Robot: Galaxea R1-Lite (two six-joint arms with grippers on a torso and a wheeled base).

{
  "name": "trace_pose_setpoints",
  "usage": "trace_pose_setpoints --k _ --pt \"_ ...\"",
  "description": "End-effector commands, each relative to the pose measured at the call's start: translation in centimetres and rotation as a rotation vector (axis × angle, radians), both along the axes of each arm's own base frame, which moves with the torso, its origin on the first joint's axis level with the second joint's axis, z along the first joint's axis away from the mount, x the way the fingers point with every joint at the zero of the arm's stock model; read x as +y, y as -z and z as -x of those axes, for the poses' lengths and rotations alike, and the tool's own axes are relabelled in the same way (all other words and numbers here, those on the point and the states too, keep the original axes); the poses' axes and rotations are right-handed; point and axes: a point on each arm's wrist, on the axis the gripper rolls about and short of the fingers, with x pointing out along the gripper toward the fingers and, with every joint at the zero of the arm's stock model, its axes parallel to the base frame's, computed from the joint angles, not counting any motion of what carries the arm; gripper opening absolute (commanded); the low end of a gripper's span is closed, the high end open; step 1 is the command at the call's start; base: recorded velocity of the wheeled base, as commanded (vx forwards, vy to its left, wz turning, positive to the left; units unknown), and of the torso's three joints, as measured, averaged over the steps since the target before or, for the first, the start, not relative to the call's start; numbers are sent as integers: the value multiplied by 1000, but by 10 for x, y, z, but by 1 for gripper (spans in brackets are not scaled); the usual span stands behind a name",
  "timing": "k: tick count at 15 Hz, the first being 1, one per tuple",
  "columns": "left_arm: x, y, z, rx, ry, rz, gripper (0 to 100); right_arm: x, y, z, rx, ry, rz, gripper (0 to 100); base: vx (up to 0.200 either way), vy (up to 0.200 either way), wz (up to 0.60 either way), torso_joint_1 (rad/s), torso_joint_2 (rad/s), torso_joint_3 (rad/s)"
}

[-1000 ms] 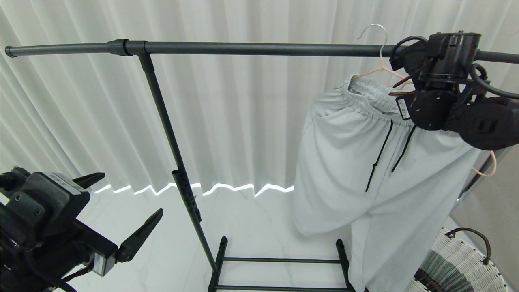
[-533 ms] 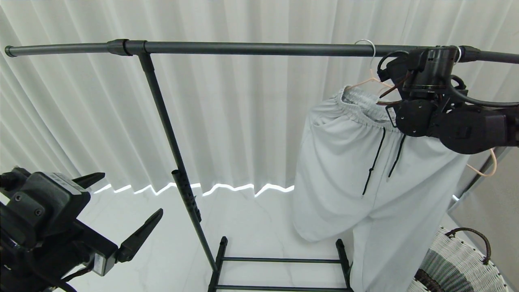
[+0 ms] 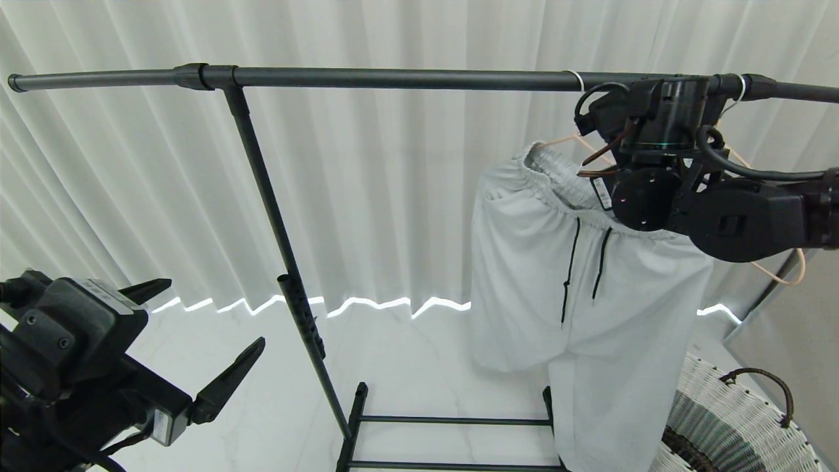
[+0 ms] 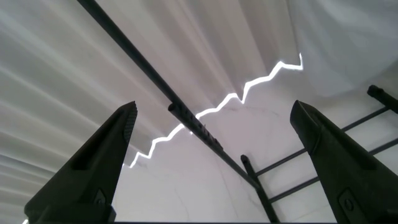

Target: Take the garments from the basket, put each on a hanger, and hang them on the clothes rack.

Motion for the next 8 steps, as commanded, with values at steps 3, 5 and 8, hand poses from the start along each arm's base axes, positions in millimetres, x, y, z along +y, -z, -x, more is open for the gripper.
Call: trace_pose_setpoints --k 3,5,8 --pt "0 0 0 -2 -1 1 100 38 1 27 -26 -132 -97 100 0 0 0 0 0 0" --pt "0 0 1 -3 -1 1 100 49 -3 40 -47 -224 -178 100 0 0 0 0 0 0" --pt "0 -1 0 -4 -1 2 100 51 -17 57 -66 -365 -256 100 0 0 0 0 0 0"
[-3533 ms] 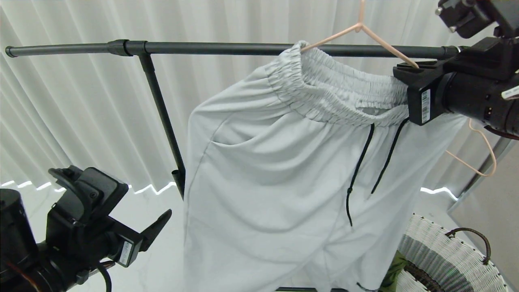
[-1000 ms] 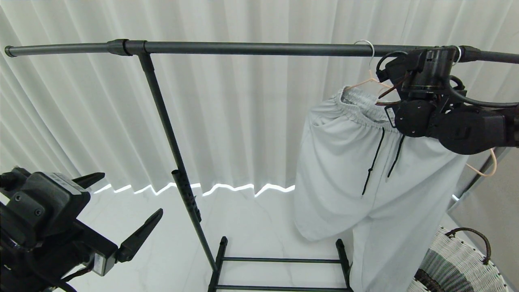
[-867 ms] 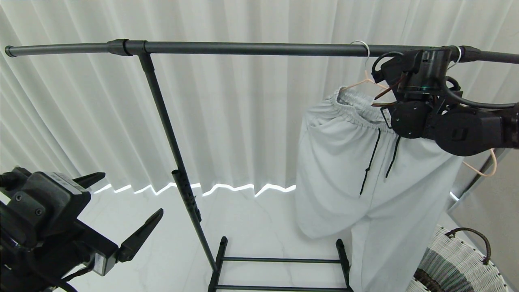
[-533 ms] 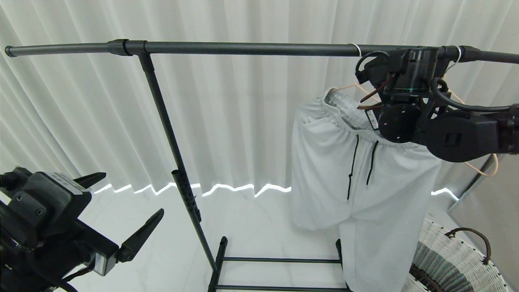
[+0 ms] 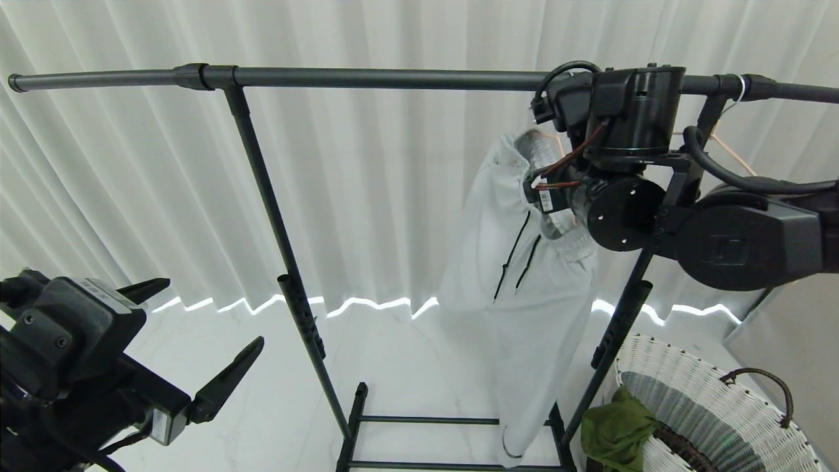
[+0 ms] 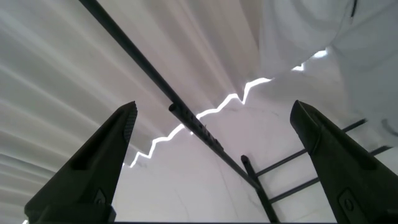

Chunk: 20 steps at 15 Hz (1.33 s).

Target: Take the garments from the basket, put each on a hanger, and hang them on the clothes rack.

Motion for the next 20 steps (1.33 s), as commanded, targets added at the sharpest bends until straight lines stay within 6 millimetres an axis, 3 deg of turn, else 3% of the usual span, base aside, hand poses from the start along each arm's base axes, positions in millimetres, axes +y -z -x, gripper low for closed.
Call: trace_pose_setpoints --k 1,5,9,15,20 --pt "0 -1 0 -2 -1 1 100 -5 -15 18 -22 -85 -48 100 0 0 0 0 0 0" --pt "0 0 0 -2 -1 3 100 -44 -21 66 1 -311 -131 100 0 0 0 0 0 0" --pt "0 -1 1 -3 -1 5 100 -96 -15 111 -13 -369 -138 100 0 0 0 0 0 0" --pt "7 1 6 -16 -30 8 100 -178 14 133 -10 -131 22 100 0 0 0 0 0 0" --pt "21 -2 1 -25 -157 12 100 -210 36 134 44 13 155 100 0 0 0 0 0 0"
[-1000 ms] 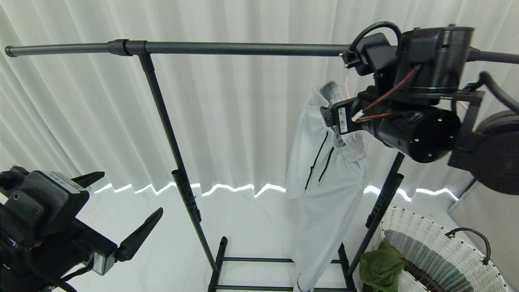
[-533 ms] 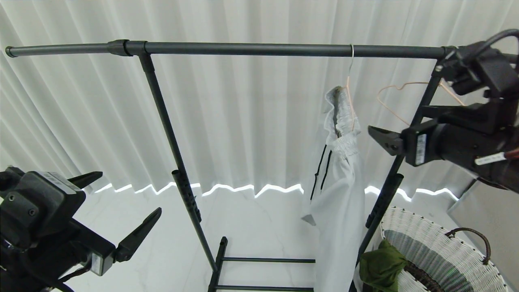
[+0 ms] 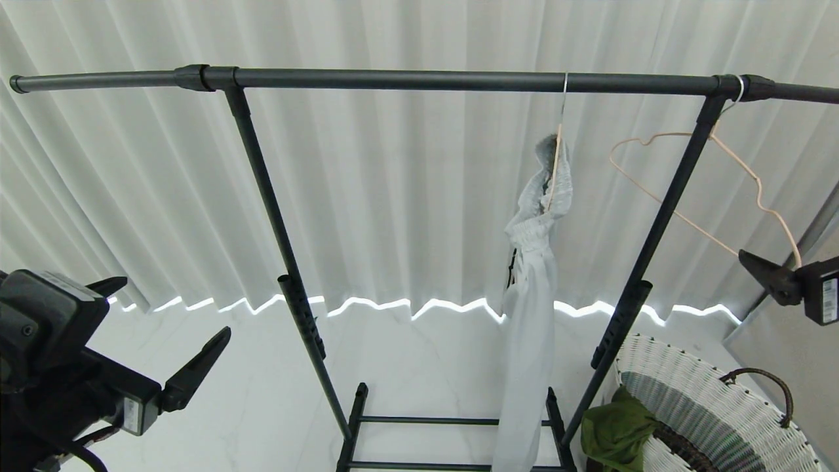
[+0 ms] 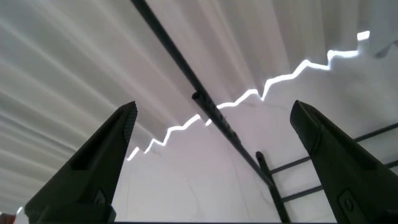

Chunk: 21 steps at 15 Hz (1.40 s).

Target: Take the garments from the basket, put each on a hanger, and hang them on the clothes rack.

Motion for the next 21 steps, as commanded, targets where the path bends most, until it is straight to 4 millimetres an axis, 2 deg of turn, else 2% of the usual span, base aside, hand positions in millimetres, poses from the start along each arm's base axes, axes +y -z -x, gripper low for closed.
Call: trace_pose_setpoints --k 1,9,13,21 --pt "6 -1 -1 -5 -48 2 100 -15 8 5 10 73 46 100 -200 0 0 7 -2 2" --pt "10 3 -1 9 -84 8 100 -24 27 19 45 103 63 100 -200 0 0 2 2 4" --pt "21 12 2 31 -166 5 100 -28 33 22 60 124 88 100 0 0 0 0 0 0" --pt "23 20 8 48 -172 8 100 -31 40 22 89 148 108 100 0 0 0 0 0 0"
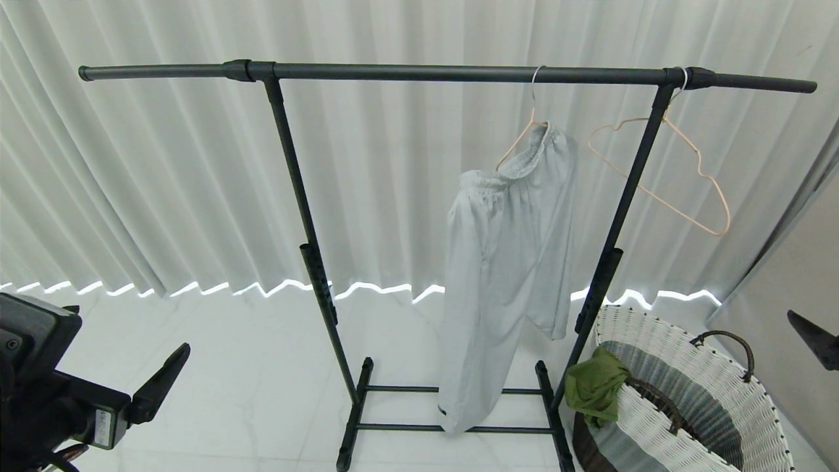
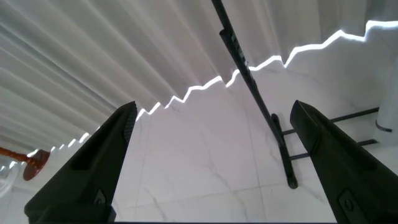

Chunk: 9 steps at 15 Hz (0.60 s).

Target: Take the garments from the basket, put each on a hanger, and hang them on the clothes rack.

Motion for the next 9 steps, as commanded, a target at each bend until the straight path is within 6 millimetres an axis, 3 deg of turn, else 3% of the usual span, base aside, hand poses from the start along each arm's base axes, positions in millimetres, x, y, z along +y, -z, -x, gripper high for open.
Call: trace_pose_setpoints --k 1,6,9 --pt "0 3 2 8 1 -2 100 0 2 -2 12 6 4 100 0 0 0 0 0 0" --pt "-3 10 14 2 74 -68 100 -3 19 5 55 14 14 100 0 0 0 0 0 0" --pt "-3 7 13 -10 73 -64 100 -5 20 5 59 34 13 100 0 0 0 -128 346 201"
